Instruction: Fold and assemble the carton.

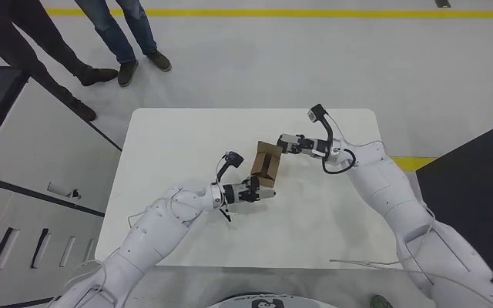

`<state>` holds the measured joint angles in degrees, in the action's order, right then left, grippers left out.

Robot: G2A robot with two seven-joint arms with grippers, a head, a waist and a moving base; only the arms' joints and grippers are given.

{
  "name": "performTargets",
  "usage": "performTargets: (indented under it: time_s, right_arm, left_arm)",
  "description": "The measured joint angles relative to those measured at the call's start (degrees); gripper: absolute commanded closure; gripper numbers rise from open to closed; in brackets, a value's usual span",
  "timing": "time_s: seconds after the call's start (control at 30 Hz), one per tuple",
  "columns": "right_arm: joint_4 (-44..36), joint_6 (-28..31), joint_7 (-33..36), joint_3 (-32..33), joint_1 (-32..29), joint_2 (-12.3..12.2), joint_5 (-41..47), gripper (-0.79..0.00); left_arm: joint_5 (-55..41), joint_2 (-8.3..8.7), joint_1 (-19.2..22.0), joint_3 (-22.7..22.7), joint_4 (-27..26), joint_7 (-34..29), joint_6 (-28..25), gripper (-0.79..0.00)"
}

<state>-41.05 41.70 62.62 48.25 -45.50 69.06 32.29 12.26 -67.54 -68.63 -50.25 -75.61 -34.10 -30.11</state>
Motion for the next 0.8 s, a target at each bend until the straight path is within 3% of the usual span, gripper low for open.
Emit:
performTargets:
  time_s: [0.8]
  right_arm:
    - [-5.1,-4.2,4.2,3.3,-4.9,-1.8,1.6,-0.785]
  left_arm:
    - [2.1,0.12,-1.4,-3.7,-0.1,9.5,-0.4,-0.785]
